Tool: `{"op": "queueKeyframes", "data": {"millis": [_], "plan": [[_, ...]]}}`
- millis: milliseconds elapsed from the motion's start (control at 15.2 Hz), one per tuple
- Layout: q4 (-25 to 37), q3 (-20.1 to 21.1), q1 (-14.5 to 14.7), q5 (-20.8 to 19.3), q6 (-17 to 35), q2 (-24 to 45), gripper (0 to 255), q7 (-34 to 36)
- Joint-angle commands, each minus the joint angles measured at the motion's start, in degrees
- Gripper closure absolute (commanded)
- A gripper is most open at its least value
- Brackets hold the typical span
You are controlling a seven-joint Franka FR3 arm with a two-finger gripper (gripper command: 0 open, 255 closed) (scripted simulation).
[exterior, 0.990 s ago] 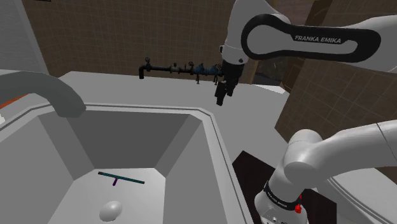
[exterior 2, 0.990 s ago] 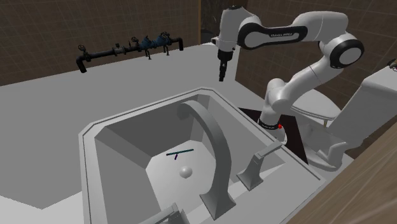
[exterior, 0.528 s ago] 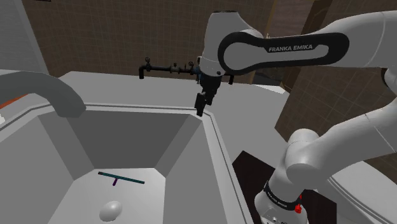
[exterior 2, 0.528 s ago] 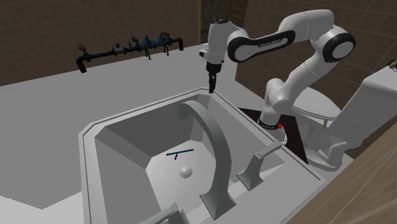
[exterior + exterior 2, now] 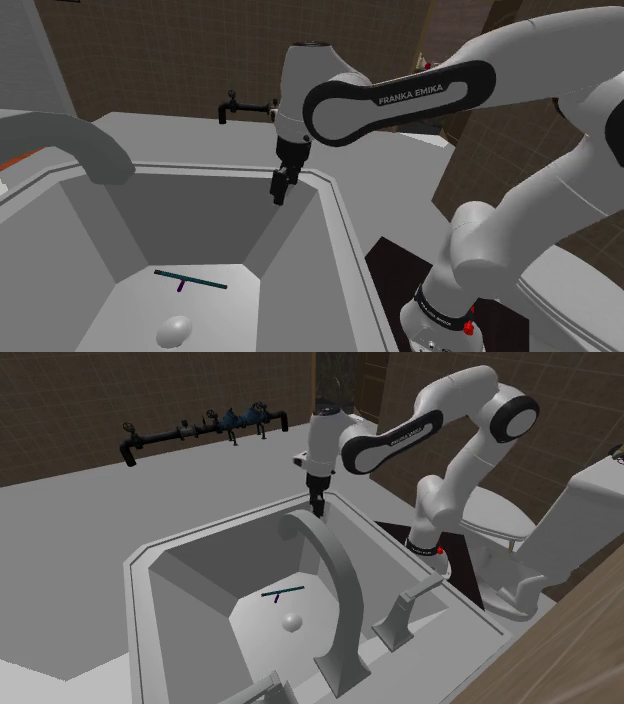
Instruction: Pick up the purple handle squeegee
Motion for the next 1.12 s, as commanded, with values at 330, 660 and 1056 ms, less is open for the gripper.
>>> {"op": "queueKeyframes", "data": {"millis": [330, 660, 1056], "plan": [[4.5, 4.0, 3.0, 0.3, 8.3, 11.6, 0, -0.4], [9.2, 6.8, 5.1, -1.0, 12.7, 19.9, 0, -0.2], [16.0, 9.5, 8.0, -4.2, 16.6, 29.9, 0, 0.6]]}}
